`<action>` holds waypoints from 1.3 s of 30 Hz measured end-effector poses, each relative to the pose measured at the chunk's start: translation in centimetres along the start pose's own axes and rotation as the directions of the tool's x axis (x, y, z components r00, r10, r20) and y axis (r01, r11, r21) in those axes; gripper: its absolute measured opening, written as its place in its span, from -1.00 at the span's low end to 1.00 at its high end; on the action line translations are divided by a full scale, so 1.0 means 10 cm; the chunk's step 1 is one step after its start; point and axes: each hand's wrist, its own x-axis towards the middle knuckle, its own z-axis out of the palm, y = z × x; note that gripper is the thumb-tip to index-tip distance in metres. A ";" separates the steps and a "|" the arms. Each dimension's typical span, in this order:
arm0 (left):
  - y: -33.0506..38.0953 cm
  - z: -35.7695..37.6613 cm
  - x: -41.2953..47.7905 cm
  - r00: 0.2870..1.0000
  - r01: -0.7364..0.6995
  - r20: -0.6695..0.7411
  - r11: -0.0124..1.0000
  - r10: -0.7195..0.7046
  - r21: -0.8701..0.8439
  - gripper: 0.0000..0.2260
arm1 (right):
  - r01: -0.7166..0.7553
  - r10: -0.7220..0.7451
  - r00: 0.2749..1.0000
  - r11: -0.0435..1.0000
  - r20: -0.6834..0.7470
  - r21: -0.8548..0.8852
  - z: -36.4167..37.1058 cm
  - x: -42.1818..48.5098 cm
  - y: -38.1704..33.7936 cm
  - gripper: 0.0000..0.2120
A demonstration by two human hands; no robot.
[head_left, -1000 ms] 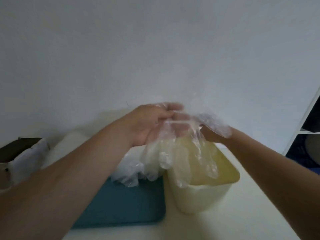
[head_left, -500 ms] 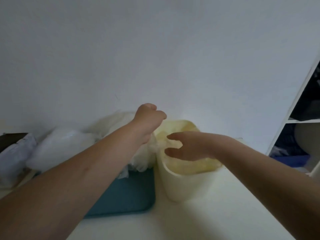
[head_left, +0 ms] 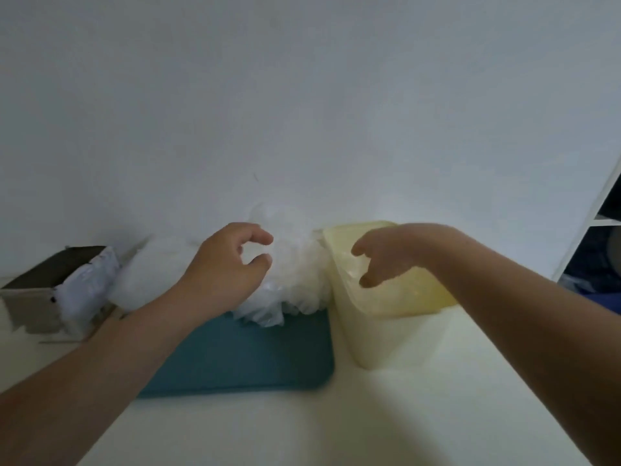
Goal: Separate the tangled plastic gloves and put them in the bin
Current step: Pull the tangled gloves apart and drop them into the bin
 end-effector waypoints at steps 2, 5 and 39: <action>-0.19 -0.05 -0.06 0.999 -0.008 0.036 0.985 0.002 0.170 -0.78 | 0.030 -0.027 0.992 0.999 -0.121 0.027 -0.15 -0.08 -0.08 -0.38; -0.38 -0.04 -0.17 0.997 -0.073 0.054 0.962 0.061 0.264 -0.73 | 0.202 -0.140 0.919 0.970 -0.367 0.135 -0.20 -0.10 -0.43 -0.53; -1.30 -0.84 -0.24 0.887 -0.051 -0.447 0.986 0.117 0.156 -0.71 | 0.679 -0.053 0.690 0.393 -0.722 0.620 0.76 0.74 -2.09 -0.60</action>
